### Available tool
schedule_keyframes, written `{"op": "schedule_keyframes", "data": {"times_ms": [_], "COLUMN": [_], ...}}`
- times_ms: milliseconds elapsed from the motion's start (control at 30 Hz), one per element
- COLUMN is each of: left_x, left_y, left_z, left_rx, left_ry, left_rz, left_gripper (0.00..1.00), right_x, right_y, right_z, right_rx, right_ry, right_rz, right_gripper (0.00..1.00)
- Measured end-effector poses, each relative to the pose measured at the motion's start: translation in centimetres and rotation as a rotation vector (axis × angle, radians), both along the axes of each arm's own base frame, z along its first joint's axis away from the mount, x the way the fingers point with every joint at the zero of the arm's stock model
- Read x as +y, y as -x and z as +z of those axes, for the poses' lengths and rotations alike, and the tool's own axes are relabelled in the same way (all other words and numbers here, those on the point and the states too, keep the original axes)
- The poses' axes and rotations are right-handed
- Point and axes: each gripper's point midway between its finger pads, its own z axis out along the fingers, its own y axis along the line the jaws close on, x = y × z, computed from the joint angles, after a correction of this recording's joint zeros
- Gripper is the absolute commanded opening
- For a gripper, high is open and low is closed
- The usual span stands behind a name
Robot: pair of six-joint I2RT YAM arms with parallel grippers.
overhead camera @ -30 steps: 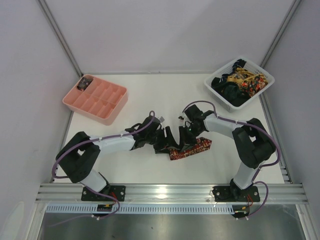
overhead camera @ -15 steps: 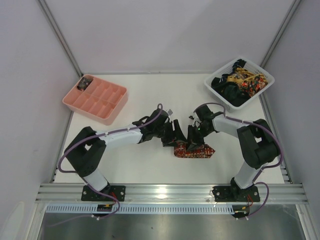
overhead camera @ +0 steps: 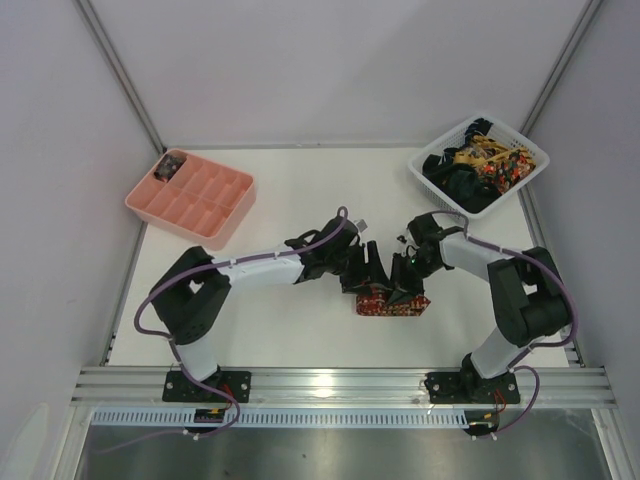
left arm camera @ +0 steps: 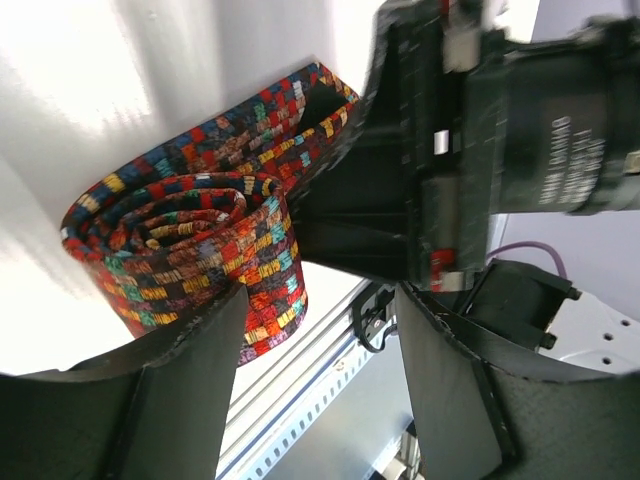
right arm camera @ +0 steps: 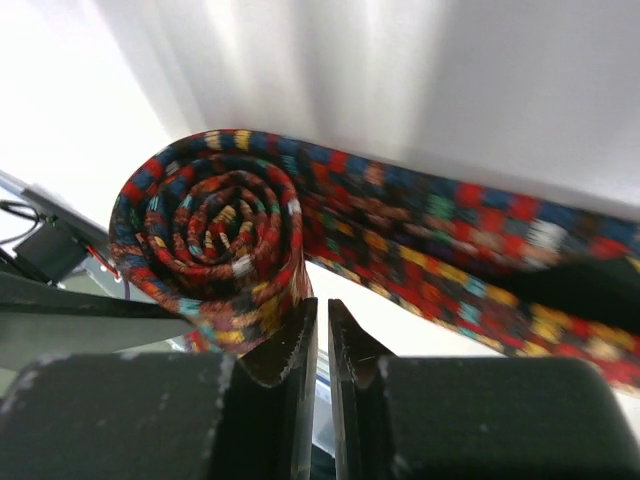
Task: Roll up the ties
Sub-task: Roll the tie
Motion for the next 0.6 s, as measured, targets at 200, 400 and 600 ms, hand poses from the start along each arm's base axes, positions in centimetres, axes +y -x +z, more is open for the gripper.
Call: {"op": "schedule_keyframes", "data": {"times_ms": [200, 400, 600], "left_x": [-1.2, -2.3, -2.7], "left_y": [0.7, 1.2, 1.2], "left_z": [-0.8, -0.6, 0.0], "left_rx": [0.014, 0.015, -0.012], "left_ry": [-0.005, 0.024, 0.048], "left_rz": [-0.039, -0.075, -0.117], "left_gripper": [0.66, 0.67, 0.70], "right_x": [-2.6, -5.3, -5.3], "right_y": [-0.5, -1.3, -0.8], "right_z": [0.5, 1.6, 2.5], "right_rx": [-0.008, -0.035, -0.050], "right_ry": [0.063, 0.076, 0.050], "right_rz": [-0.070, -0.132, -0.101], "right_gripper": [0.17, 0.20, 0.22]}}
